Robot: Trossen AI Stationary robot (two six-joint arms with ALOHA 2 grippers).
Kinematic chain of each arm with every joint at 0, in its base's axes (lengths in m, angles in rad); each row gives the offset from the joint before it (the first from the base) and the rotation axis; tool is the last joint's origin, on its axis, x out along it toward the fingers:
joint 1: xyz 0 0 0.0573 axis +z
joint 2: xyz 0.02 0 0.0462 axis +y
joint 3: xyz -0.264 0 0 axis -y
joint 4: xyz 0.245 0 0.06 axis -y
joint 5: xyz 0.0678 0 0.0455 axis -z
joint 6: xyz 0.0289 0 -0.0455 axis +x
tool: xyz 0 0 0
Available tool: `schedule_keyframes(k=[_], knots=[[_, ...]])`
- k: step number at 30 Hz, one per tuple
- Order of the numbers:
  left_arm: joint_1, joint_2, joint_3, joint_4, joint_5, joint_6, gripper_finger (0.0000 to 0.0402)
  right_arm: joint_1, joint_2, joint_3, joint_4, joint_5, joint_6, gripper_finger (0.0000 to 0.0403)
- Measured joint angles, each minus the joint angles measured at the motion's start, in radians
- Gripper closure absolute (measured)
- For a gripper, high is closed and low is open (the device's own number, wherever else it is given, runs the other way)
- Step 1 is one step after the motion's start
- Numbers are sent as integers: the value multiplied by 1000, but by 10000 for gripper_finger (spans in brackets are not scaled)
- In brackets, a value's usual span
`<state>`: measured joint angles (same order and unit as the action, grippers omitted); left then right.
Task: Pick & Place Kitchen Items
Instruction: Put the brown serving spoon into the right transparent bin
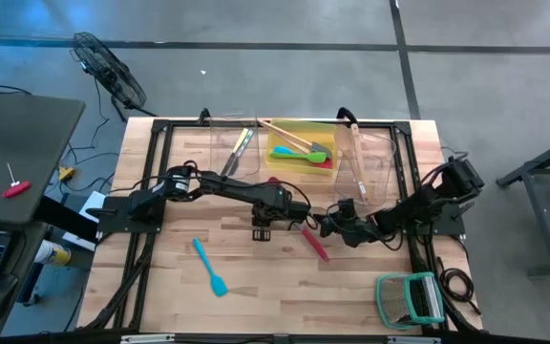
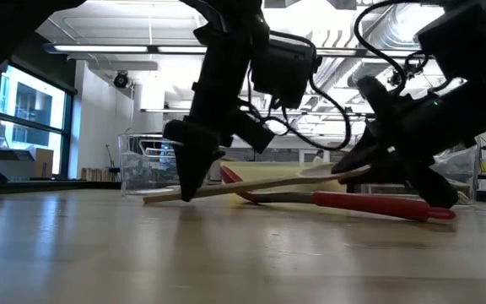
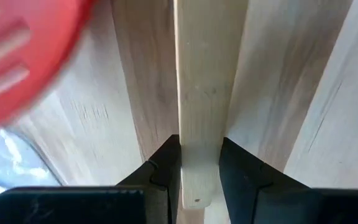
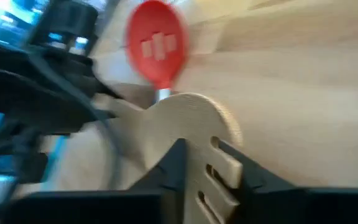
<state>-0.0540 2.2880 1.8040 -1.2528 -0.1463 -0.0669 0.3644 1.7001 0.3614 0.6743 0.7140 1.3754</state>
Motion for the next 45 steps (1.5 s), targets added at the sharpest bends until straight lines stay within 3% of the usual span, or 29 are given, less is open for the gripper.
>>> schedule_keyframes(k=[2, 10, 13, 17, 20, 25, 29, 34, 37, 45], knots=[[-1, 1, -2, -25, 0, 0, 323, -1, 1, 2, 33, -26, -9, 375], [-17, 3, 18, -94, -45, -34, 323, 0, 2, 2, 99, -55, -120, 381], [-30, 13, 61, -140, -71, -72, 279, 2, 2, 8, 131, -95, -193, 394], [-67, -1, 155, -210, -133, -96, 194, 4, 5, 6, 165, -127, -261, 400], [-104, -8, 249, -235, -176, -102, 160, 10, 6, 7, 162, -113, -271, 400], [-169, -9, 443, -312, -284, -122, 151, 37, -8, 6, 172, -82, -300, 400], [-227, -42, 553, -303, -305, -122, 155, 73, -74, 6, 181, -43, -365, 400], [-300, -168, 521, -317, -453, -175, 160, 137, -217, 6, 172, 55, -508, 400], [-333, -225, 519, -312, -474, -205, 161, 179, -328, 7, 122, 143, -601, 400], [-404, -319, 520, -318, -513, -290, 161, 330, -656, 6, -46, 562, -939, 400]])
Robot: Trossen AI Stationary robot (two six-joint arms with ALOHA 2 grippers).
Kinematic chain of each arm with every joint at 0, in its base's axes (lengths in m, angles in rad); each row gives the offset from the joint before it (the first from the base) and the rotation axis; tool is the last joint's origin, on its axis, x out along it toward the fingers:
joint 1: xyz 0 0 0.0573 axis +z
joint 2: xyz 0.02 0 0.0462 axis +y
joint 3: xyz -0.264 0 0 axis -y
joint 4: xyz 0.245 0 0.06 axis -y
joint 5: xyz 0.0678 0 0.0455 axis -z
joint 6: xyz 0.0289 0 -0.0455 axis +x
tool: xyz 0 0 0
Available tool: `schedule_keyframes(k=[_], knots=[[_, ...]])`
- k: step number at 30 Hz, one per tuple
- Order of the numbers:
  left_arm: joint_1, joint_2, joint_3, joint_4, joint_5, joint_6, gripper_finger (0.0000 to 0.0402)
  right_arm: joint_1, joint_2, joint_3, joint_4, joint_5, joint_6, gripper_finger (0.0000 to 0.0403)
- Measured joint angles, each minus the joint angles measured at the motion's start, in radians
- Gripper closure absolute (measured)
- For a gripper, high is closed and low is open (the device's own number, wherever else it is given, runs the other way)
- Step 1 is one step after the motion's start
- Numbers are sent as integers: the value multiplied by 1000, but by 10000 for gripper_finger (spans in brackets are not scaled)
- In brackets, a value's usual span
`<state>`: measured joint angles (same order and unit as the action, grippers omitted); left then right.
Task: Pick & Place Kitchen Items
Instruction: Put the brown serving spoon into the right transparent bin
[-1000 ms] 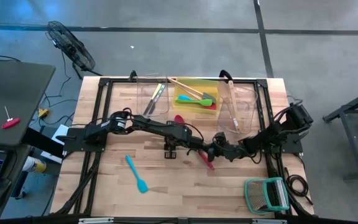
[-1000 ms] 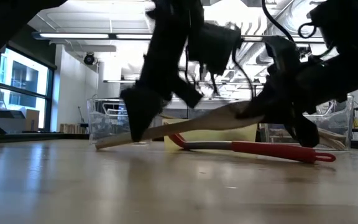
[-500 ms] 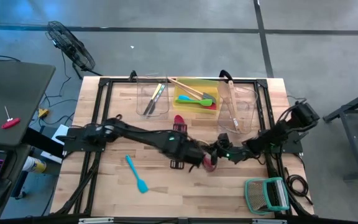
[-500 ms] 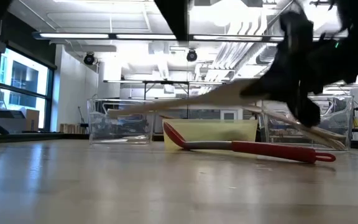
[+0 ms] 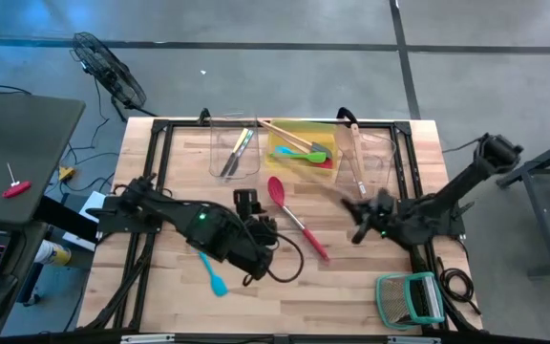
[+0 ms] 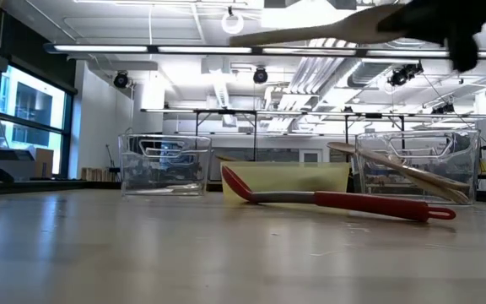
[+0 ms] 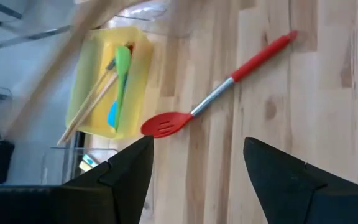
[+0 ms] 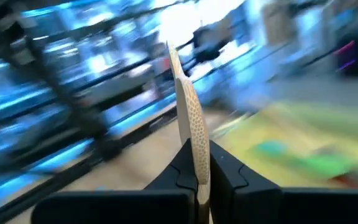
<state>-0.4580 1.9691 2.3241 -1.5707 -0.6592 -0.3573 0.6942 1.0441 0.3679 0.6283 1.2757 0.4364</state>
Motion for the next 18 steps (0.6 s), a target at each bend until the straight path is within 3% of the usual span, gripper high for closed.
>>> schedule_keyframes(k=[3, 4, 10, 18], knots=[[-15, -15, 0, -1, -6, -16, 161, 68, -67, 0, 5, 268, -182, 400], [-16, -16, 0, 0, -6, -16, 161, 87, -81, 0, 9, 299, -242, 400], [-22, -16, 0, 0, -6, -16, 161, 87, -112, 0, 59, 298, -393, 400], [-20, -16, 0, 0, -6, 12, 161, -32, -123, 0, 133, 294, -667, 400]])
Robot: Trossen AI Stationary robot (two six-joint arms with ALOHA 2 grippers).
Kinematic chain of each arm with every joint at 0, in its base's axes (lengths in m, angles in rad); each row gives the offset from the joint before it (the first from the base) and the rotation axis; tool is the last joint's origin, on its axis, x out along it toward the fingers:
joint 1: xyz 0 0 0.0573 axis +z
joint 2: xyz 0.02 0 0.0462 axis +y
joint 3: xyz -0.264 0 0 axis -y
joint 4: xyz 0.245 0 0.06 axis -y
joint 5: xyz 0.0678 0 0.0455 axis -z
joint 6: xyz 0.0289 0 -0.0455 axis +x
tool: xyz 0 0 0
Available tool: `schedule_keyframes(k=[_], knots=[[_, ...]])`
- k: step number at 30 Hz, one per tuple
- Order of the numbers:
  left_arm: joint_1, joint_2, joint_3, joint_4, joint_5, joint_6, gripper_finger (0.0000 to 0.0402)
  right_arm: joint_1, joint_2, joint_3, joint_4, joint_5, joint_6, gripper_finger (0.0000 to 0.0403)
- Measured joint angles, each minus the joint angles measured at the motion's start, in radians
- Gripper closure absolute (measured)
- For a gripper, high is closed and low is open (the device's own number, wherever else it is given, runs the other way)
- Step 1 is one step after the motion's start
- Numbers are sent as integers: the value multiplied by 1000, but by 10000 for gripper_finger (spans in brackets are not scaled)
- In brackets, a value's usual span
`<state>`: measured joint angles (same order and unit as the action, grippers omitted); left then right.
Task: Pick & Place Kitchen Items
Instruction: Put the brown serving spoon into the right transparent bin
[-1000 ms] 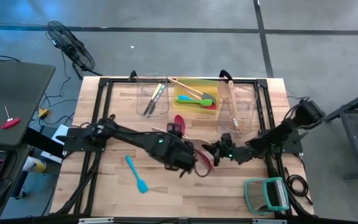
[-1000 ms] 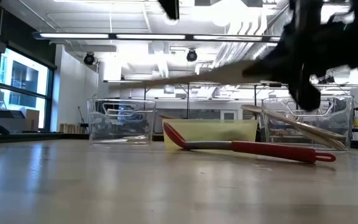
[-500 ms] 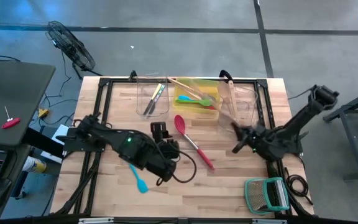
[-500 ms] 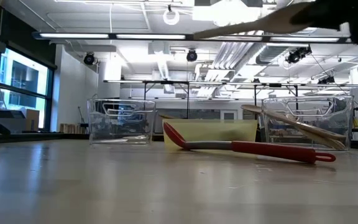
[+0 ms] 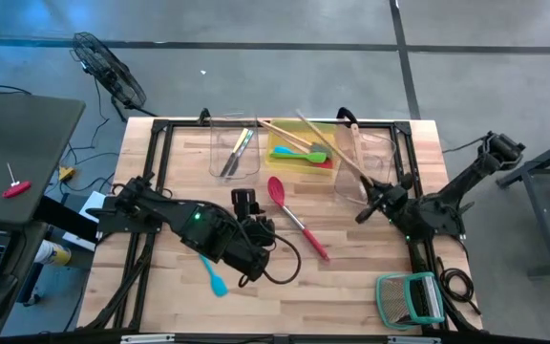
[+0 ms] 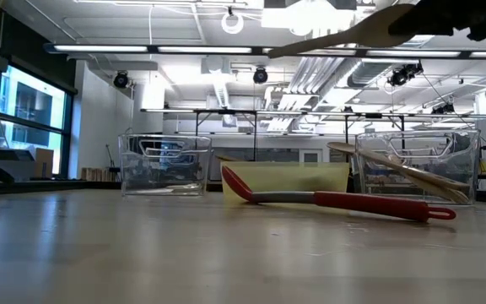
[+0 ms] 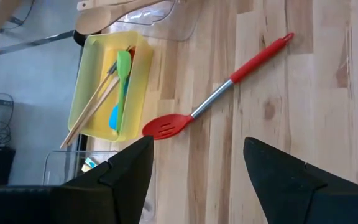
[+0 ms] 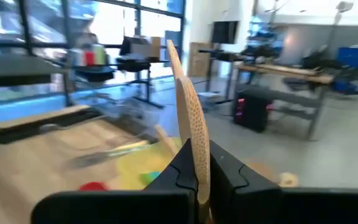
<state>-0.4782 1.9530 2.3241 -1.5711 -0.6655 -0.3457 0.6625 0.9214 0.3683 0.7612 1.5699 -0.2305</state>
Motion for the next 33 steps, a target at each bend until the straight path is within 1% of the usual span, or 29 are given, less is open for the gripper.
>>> schedule_keyframes(k=[5, 9, 14, 19, 23, 25, 29, 31, 33], knots=[[0, 0, 0, 0, 0, 0, 160, -81, -36, 0, 85, 2, -181, 400], [0, 0, 0, 0, 0, 0, 160, -115, -69, 0, 229, 3, -411, 400], [0, -8, 0, 0, 0, 0, 160, -122, -161, 58, 115, 2, -431, 399], [0, -17, 0, 0, -1, -40, 160, -122, -180, 137, 71, -8, -468, 399], [-2, -16, 0, 0, -4, -76, 160, -158, -177, 228, -26, -94, -498, 399], [-7, -16, 0, 0, -7, -99, 160, -189, -169, 276, -48, -176, -544, 399], [-28, -16, 0, 0, -7, -149, 160, -249, -146, 378, -50, -340, -685, 399], [-44, -16, 0, 0, -7, -177, 160, -278, -131, 445, -89, -366, -799, 399], [-64, -16, 0, 0, -9, -216, 160, -311, -111, 533, -202, -369, -862, 399]])
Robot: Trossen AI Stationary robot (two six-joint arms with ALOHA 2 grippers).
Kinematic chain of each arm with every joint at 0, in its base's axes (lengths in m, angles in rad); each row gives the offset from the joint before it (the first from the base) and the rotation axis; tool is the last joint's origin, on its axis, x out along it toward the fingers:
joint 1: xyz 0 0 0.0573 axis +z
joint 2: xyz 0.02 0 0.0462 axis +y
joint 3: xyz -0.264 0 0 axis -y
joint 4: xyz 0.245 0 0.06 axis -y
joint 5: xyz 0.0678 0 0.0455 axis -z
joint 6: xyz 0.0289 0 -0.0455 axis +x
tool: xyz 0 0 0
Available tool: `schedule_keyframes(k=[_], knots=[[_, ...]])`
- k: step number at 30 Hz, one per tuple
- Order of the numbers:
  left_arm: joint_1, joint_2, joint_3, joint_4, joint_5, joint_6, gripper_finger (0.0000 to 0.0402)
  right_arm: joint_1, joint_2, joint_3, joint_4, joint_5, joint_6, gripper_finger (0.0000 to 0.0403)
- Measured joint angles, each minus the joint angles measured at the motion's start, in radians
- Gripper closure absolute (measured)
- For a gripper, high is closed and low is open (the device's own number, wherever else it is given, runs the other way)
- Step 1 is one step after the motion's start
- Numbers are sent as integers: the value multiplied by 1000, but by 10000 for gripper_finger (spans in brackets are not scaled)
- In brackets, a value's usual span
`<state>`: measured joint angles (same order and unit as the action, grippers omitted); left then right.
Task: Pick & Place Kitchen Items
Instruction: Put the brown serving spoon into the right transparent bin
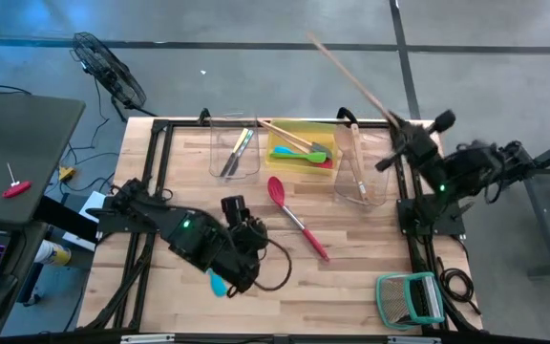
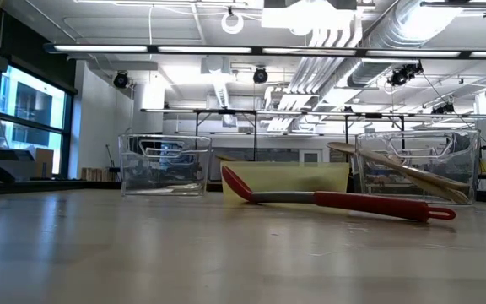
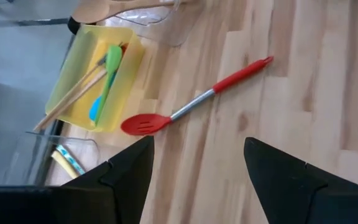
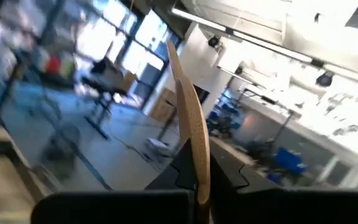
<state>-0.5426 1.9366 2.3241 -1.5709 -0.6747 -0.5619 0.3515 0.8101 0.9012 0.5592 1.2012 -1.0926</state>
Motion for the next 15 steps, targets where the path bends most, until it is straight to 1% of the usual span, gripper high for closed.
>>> schedule_keyframes(k=[3, 8, 11, 13, 15], knots=[[-40, 0, 0, 0, -49, -74, 160, -40, 27, 146, -229, -1, 1, 399], [-102, 11, 0, 0, -182, -214, 160, -115, 86, 365, -546, -57, -10, 399], [-118, 24, 2, 0, -248, -309, 160, -161, 124, 487, -784, -63, 0, 399], [-132, 37, 0, 2, -271, -355, 160, -196, 151, 564, -965, -58, 36, 399], [-132, 54, 0, 11, -287, -388, 160, -236, 177, 639, -1171, -81, 110, 399]])
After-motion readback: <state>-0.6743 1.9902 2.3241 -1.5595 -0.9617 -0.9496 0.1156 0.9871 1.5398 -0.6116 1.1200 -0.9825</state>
